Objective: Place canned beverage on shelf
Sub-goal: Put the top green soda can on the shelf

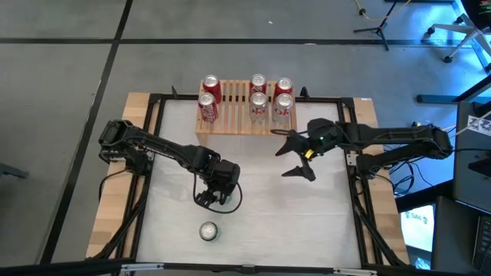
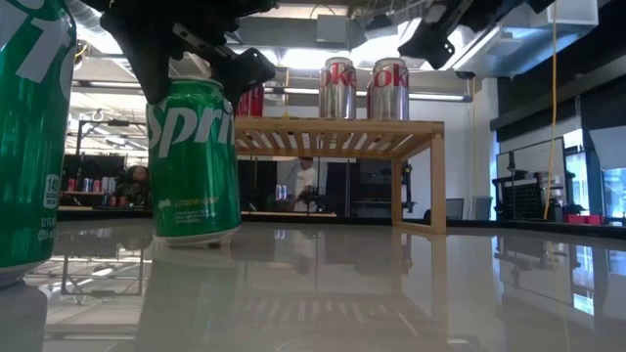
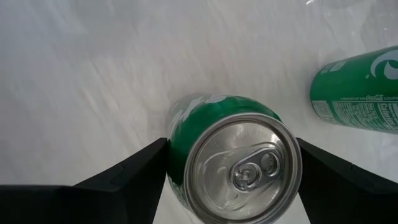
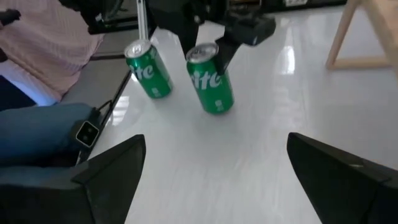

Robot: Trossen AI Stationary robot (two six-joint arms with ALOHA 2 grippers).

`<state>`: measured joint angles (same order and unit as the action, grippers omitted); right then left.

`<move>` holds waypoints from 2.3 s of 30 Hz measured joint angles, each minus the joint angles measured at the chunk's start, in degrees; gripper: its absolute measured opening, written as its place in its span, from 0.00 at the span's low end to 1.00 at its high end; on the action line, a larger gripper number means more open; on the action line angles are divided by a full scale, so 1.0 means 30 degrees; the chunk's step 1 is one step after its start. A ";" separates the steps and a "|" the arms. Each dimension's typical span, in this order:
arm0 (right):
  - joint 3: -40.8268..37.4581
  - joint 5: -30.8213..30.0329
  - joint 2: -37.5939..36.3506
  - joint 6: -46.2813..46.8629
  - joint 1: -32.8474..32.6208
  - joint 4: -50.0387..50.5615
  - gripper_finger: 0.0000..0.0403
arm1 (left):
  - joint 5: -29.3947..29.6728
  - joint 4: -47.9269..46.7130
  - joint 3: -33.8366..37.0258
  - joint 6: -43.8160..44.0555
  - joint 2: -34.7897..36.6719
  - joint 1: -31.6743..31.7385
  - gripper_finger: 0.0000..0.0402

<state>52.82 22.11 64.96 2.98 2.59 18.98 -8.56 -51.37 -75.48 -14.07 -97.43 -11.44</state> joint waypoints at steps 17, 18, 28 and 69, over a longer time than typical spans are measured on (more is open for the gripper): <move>0.0000 0.0015 0.0615 -0.0014 0.0000 -0.0007 0.96 | 0.0307 0.0042 0.0015 0.0645 -0.0007 0.0007 0.75; 0.0000 0.0015 0.0615 -0.0014 0.0000 -0.0015 0.96 | 0.0307 0.0038 0.0015 0.0640 -0.0007 0.0007 0.75; 0.0000 0.0015 0.0615 -0.0014 0.0000 -0.0015 0.96 | 0.0336 0.0018 0.0015 0.0649 -0.0007 0.0007 0.75; 0.0000 -0.1865 -0.2613 -0.0626 0.0015 0.0339 0.96 | 0.2609 -0.1099 -0.2741 0.7550 -0.0015 0.0092 0.93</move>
<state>52.82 16.51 57.12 1.10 2.63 20.00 -0.73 -54.67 -83.71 8.58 -97.47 -11.17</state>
